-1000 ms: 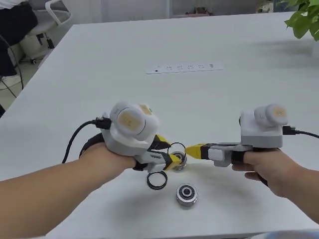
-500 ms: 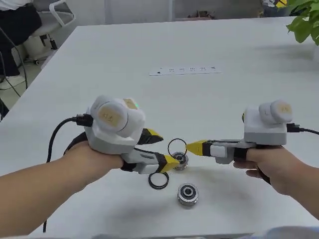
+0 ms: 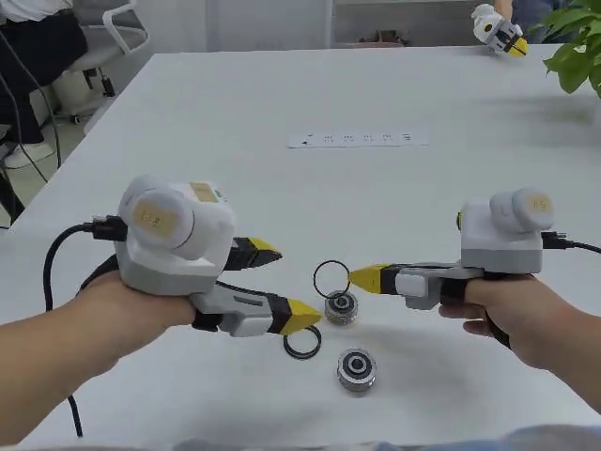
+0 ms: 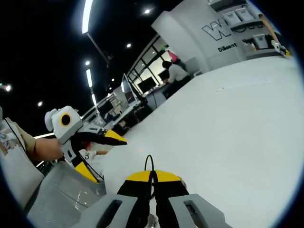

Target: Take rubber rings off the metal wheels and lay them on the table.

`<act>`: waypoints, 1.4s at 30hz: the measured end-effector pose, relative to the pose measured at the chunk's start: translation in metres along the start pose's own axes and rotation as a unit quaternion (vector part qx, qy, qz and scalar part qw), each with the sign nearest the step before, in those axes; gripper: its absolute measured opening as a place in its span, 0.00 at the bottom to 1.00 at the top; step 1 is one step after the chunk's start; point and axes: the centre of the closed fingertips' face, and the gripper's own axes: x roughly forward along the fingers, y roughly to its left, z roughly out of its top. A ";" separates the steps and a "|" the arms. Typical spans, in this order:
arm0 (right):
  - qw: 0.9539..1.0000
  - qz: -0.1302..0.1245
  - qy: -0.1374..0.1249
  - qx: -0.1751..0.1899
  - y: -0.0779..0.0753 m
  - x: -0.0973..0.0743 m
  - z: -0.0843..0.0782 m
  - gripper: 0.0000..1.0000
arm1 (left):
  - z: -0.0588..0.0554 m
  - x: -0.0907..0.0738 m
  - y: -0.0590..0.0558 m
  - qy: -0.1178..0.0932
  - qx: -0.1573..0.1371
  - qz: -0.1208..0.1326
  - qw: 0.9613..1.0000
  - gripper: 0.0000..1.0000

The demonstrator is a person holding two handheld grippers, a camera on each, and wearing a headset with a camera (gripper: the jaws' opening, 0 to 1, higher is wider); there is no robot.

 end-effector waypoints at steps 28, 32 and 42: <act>0.998 0.028 0.060 -0.001 0.015 0.021 -0.026 0.00 | -0.019 -0.037 0.000 -0.008 -0.031 0.023 0.999 0.78; 0.997 0.033 0.076 0.000 0.015 0.025 -0.035 0.00 | -0.025 -0.040 0.000 -0.005 -0.033 0.025 0.999 0.79; 0.994 0.040 0.104 0.008 0.018 0.035 -0.052 0.00 | -0.035 -0.046 0.002 -0.001 -0.045 0.031 0.999 0.80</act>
